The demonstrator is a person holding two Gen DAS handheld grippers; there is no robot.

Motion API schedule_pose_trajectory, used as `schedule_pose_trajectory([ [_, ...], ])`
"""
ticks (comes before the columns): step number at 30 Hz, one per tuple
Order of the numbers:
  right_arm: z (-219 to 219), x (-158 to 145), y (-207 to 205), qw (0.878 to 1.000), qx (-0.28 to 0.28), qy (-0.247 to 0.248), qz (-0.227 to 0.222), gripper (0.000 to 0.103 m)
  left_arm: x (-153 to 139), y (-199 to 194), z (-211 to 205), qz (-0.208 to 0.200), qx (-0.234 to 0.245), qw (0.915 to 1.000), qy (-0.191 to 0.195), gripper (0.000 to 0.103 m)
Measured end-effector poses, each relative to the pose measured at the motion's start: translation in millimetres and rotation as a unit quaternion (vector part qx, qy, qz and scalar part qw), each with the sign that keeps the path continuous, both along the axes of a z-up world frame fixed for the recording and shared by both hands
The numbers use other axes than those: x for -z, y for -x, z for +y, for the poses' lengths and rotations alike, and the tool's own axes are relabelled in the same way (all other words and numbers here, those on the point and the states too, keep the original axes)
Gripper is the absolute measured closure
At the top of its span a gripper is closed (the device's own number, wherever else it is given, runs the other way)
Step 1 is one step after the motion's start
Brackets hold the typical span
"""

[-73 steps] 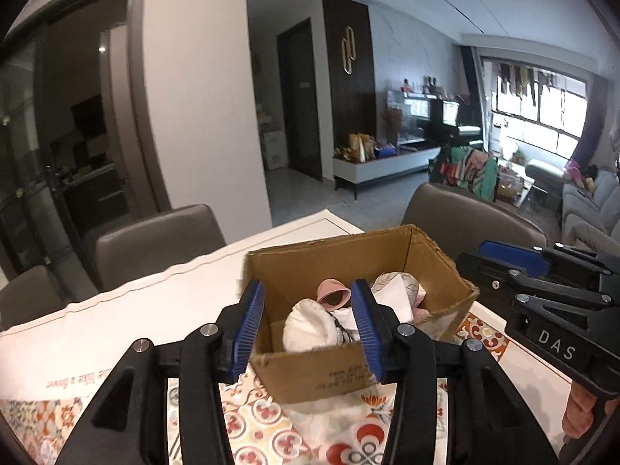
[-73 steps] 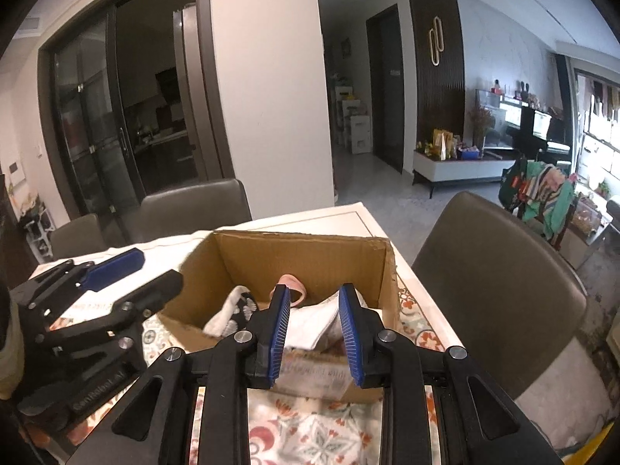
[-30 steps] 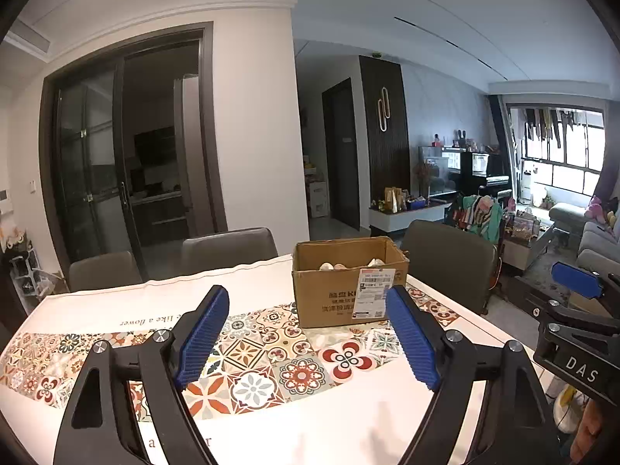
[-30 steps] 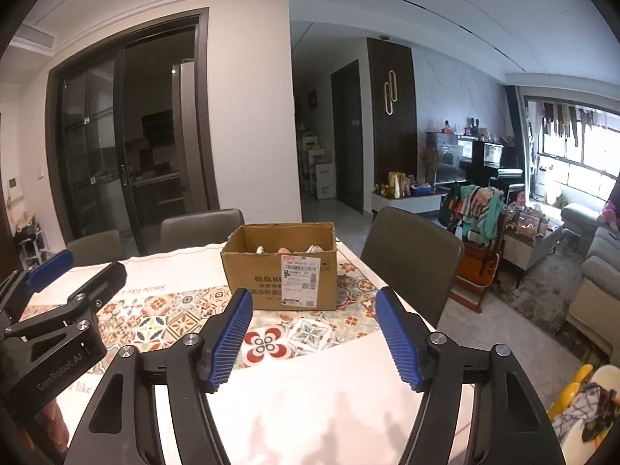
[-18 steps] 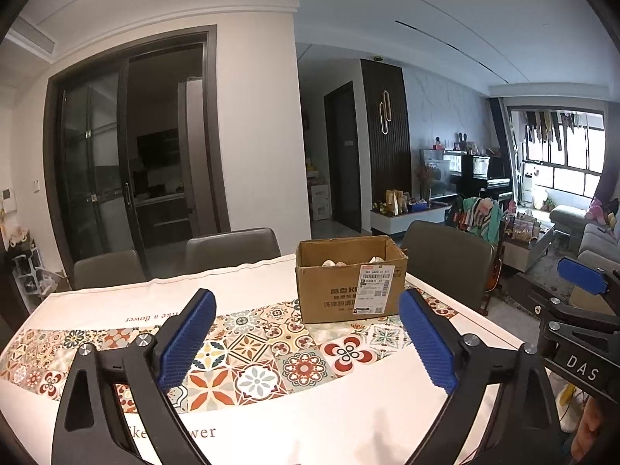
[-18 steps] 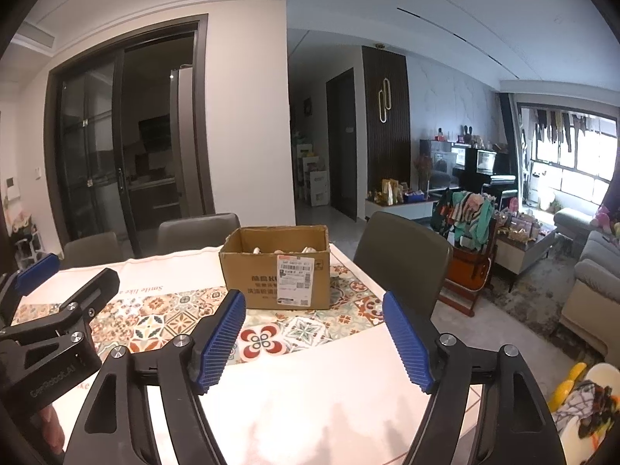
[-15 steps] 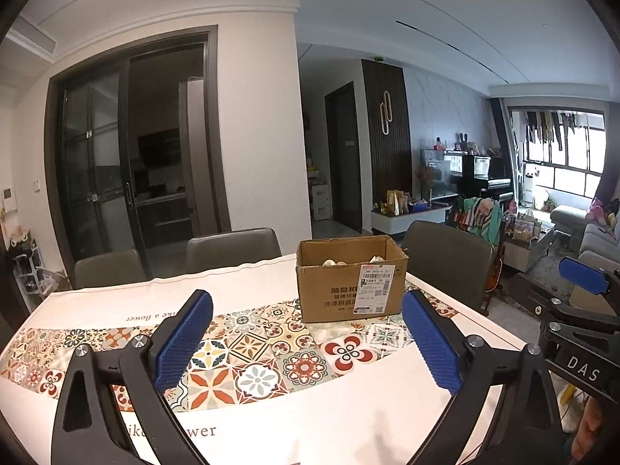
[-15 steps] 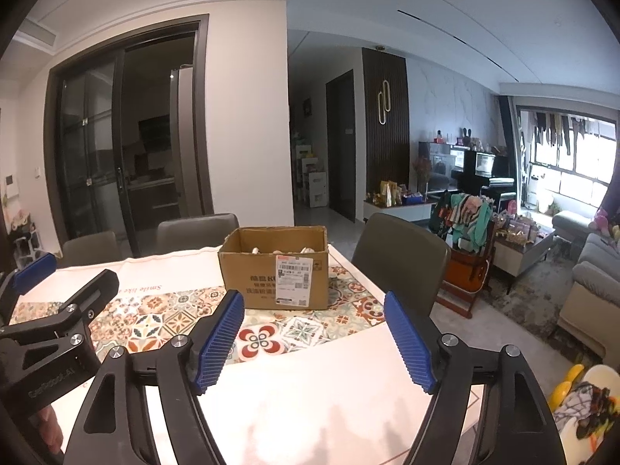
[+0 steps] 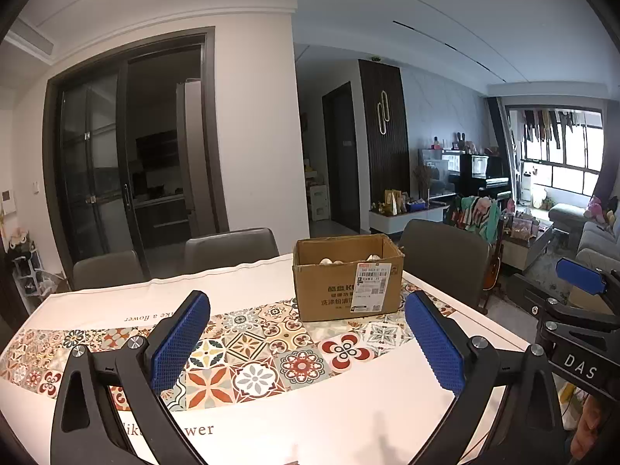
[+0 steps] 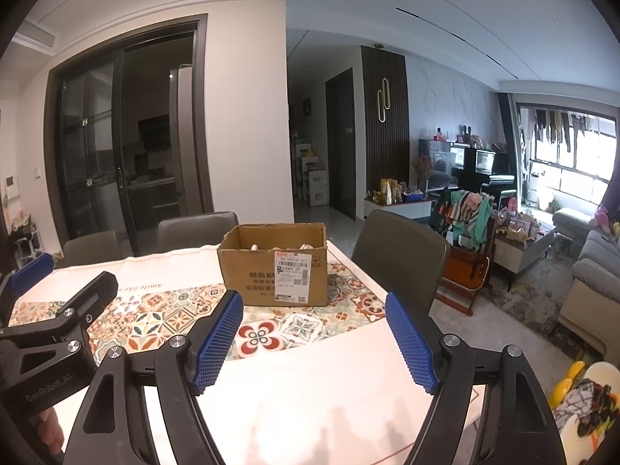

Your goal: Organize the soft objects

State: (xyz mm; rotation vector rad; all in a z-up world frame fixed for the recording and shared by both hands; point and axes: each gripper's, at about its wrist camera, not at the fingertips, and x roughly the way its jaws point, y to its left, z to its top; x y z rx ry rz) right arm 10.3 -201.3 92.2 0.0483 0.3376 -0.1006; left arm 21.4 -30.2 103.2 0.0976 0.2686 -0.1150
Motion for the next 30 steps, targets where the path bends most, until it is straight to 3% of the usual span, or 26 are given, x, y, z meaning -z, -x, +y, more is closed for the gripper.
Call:
schedule_pose_trajectory([
  [30,-6.3,9.9,-0.1,1.0,0.002,-0.008,0.017,0.026,10.8,-9.5,3.8,0.014,0.004,0.9999,-0.002,0.0],
])
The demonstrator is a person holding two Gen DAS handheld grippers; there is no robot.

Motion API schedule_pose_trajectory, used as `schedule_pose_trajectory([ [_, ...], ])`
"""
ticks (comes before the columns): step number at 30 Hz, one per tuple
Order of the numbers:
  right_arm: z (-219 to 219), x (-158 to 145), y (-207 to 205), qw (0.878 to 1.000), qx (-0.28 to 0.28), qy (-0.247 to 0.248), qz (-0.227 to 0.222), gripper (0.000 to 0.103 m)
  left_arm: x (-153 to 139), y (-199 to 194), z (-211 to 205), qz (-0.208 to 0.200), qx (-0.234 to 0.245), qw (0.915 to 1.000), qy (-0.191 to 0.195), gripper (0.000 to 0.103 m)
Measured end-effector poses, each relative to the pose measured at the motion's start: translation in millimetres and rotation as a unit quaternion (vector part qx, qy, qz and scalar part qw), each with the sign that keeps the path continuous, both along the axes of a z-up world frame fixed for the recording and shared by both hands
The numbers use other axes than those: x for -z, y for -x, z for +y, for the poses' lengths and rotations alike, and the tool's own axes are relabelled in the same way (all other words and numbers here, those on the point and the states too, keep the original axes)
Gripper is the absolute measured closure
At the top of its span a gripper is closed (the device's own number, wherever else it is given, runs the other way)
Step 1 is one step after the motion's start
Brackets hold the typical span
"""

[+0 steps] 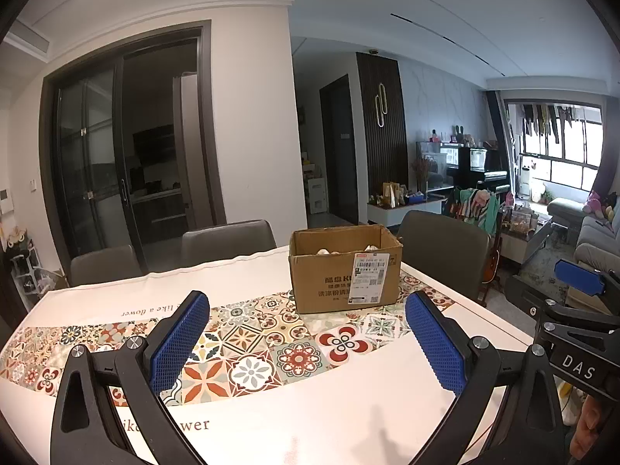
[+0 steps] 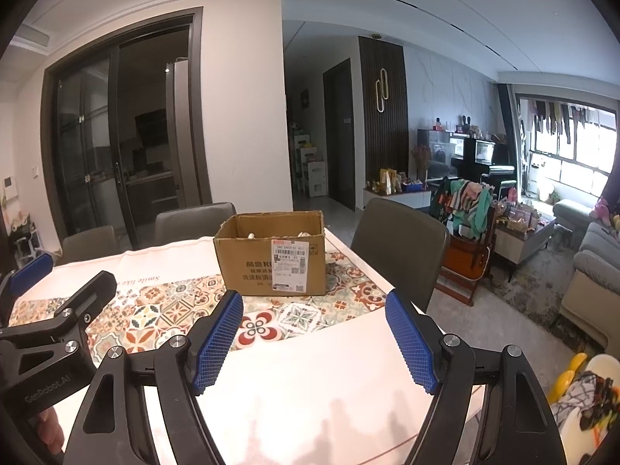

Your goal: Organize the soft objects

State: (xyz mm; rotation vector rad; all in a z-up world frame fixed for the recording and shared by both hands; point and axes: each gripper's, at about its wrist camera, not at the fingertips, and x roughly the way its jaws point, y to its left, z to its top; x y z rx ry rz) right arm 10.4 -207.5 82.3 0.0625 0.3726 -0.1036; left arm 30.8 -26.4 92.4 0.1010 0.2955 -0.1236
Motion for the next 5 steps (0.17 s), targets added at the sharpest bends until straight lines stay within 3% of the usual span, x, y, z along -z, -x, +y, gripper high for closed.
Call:
schedule_pose_trajectory([
  [5,1.8,1.0,-2.5,1.0,0.0,0.0,0.004,0.026,0.7,-1.6,-0.1,0.002,-0.002,1.0,0.0,0.0],
])
